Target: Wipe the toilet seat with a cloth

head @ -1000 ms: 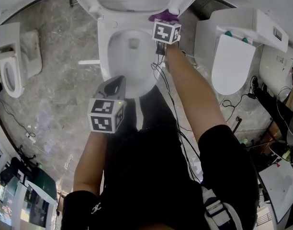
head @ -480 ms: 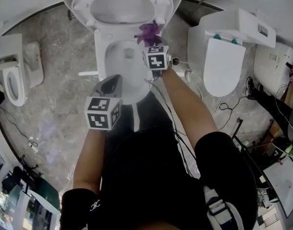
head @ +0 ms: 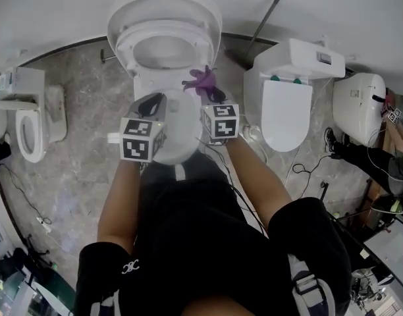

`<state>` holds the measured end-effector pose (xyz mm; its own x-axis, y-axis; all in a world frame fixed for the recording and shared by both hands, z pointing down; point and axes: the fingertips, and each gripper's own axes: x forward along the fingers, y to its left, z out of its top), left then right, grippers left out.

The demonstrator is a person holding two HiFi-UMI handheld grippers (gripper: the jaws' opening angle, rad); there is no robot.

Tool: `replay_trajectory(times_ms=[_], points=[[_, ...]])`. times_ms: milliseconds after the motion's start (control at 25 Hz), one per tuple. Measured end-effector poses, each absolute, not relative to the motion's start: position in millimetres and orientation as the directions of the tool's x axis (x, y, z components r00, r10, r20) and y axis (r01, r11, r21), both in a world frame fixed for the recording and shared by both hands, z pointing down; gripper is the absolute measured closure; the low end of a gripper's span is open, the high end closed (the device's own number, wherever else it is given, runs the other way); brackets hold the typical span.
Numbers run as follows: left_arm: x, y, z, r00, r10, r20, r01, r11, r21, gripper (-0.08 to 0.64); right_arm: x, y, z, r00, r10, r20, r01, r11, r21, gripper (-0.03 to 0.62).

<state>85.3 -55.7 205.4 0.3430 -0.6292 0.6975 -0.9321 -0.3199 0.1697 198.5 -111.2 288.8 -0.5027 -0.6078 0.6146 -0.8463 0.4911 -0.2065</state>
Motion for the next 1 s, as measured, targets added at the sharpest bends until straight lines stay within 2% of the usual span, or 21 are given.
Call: replay_trajectory(times_ms=[200,400,680,1000], points=[[70,-85,169,0.297,-0.681,0.669,-0.939,-0.336,0.074,0.549,205,-109,225,-0.530,-0.631,0.567,-0.837,0.498,-0.227,0.535],[57,-120,130,0.258,-0.737,0.624,-0.898,-0.422,-0.126,0.449,210,-98,171,-0.530,-0.659,0.534,-0.845,0.467,-0.261,0.534],[33,-175,118,0.262,-0.691,0.674,-0.717,-0.607,-0.344,0.379,209,-83,144,-0.464,-0.685,0.562,-0.880,0.430,-0.202,0.534],[28,-215,136,0.283,-0.574,0.768,-0.480,-0.778,-0.405,0.357,211,-50,135,-0.394,-0.722,0.569,-0.916,0.359,-0.179,0.534]])
